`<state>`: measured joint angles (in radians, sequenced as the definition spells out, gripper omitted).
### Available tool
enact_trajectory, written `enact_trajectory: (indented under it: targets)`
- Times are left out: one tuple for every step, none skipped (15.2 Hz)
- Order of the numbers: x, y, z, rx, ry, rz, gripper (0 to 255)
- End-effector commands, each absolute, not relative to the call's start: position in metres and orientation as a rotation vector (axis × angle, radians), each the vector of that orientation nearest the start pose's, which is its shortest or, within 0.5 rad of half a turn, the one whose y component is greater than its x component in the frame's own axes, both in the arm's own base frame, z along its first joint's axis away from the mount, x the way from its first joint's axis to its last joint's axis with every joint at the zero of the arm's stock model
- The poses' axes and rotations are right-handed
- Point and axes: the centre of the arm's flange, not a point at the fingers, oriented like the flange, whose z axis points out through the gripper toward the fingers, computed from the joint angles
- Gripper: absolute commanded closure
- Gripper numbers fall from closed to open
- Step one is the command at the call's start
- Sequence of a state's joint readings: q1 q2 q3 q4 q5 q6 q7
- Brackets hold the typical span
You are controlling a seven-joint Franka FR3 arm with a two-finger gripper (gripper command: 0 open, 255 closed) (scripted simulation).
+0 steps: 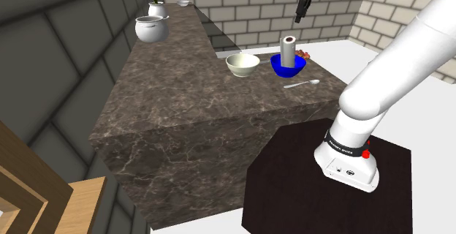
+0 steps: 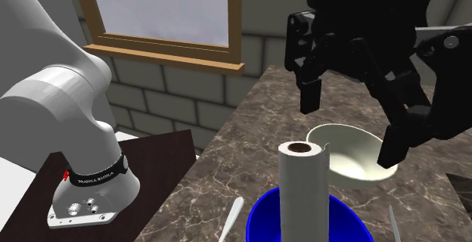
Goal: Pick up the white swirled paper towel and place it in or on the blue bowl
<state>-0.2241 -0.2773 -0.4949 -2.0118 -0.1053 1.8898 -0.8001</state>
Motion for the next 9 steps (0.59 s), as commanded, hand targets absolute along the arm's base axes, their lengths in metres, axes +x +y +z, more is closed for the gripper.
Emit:
enact_trajectory:
  targets:
    - [0.35, -0.348, 0.59, -3.195, -0.185, -0.176, 0]
    - [0.349, -0.348, 0.6, -3.195, -0.185, -0.176, 0]
    - [0.349, -0.348, 0.6, -3.195, -0.185, -0.176, 0]
    - [0.349, -0.348, 0.6, -3.195, -0.185, -0.176, 0]
    - [0.349, -0.348, 0.6, -3.195, -0.185, -0.176, 0]
    - [0.349, -0.348, 0.6, -3.195, -0.185, -0.176, 0]
    - [0.349, -0.348, 0.6, -3.195, -0.185, -0.176, 0]
    - [0.349, -0.348, 0.6, -3.195, -0.185, -0.176, 0]
    - [0.349, -0.348, 0.6, -3.195, -0.185, -0.176, 0]
